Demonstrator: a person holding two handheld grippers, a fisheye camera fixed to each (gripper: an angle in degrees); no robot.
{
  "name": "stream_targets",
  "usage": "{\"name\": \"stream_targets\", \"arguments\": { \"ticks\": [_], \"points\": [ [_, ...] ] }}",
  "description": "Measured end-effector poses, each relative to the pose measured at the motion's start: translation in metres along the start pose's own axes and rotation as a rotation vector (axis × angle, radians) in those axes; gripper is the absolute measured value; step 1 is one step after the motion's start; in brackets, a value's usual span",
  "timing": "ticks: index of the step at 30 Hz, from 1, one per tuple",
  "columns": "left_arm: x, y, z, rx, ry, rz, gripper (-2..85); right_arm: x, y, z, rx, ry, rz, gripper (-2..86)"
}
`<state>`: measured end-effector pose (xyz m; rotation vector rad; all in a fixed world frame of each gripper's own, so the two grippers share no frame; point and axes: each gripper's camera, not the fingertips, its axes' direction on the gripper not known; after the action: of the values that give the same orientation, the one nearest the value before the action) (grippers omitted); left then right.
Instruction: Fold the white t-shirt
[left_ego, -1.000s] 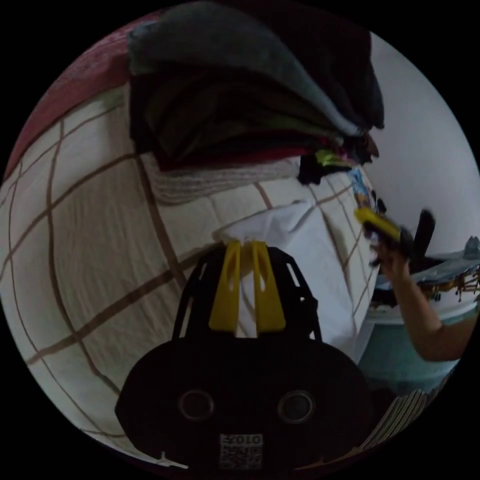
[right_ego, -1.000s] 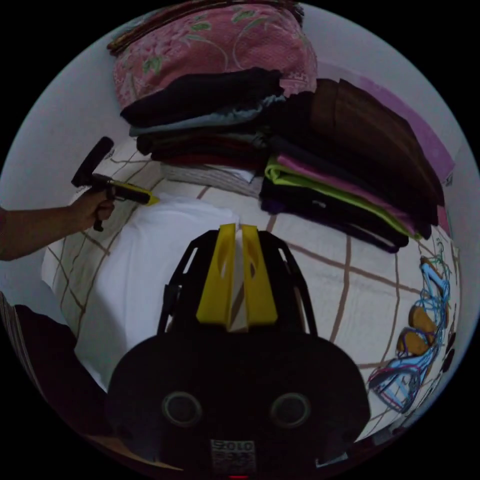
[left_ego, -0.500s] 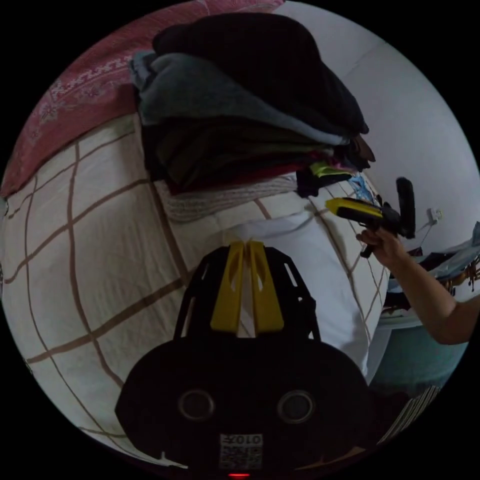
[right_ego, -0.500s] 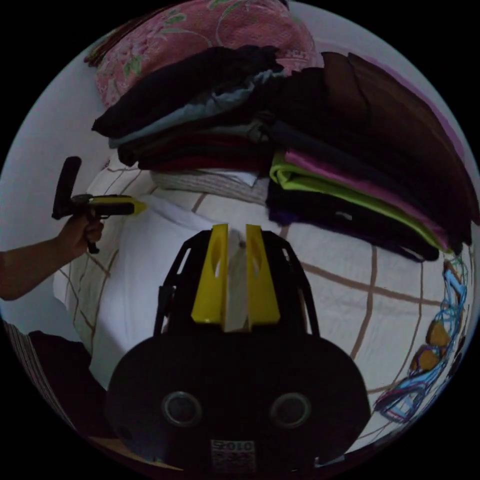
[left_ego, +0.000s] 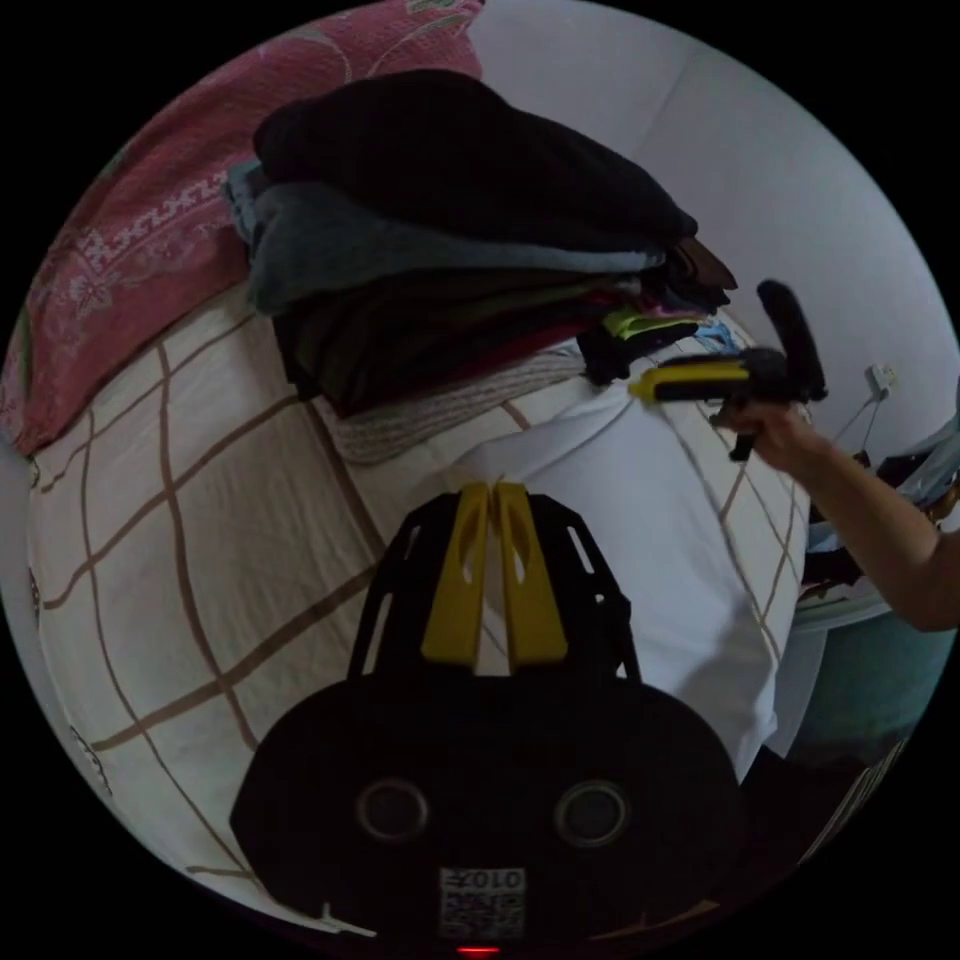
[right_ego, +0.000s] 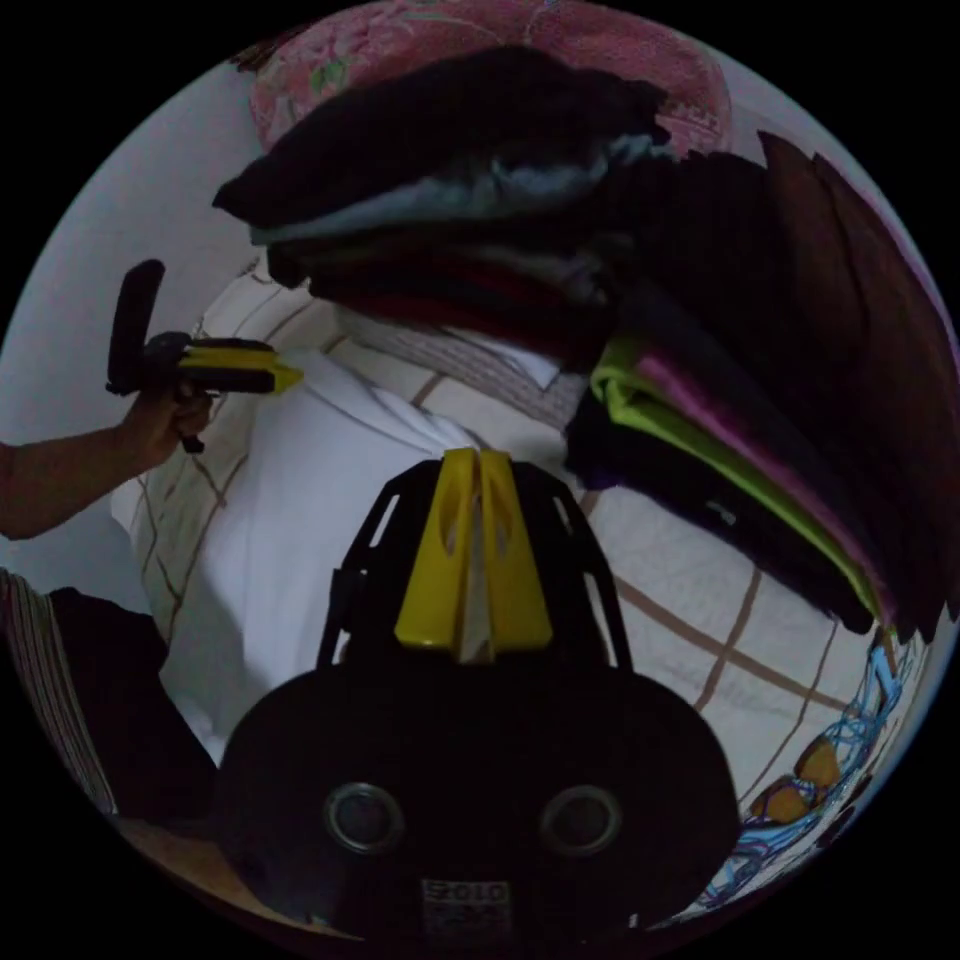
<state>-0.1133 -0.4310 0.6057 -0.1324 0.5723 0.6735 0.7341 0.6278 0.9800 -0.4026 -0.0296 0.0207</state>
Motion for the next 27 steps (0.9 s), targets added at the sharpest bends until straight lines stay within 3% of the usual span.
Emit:
{"name": "stream_targets", "arguments": {
  "ticks": [5,10,13,21,27],
  "points": [
    [0.004,0.014,0.008,-0.004,0.005,-0.019,0.3,-0.003,0.007,0.007,-0.032,-0.02,0.017,2.8],
    [0.021,0.02,0.024,-0.057,-0.042,0.028,0.8,-0.041,0.031,0.036,-0.074,0.238,0.007,3.7],
    [0.028,0.028,0.031,-0.098,-0.067,0.04,1.5,-0.052,0.05,0.034,-0.032,0.268,0.046,4.8],
    [0.027,0.077,0.018,-0.068,-0.069,-0.046,1.7,-0.068,0.145,-0.021,0.306,0.086,0.191,3.9],
    [0.079,0.121,0.023,-0.124,-0.028,0.059,1.2,-0.101,0.2,-0.019,0.185,0.119,0.187,3.3]
  ]
}}
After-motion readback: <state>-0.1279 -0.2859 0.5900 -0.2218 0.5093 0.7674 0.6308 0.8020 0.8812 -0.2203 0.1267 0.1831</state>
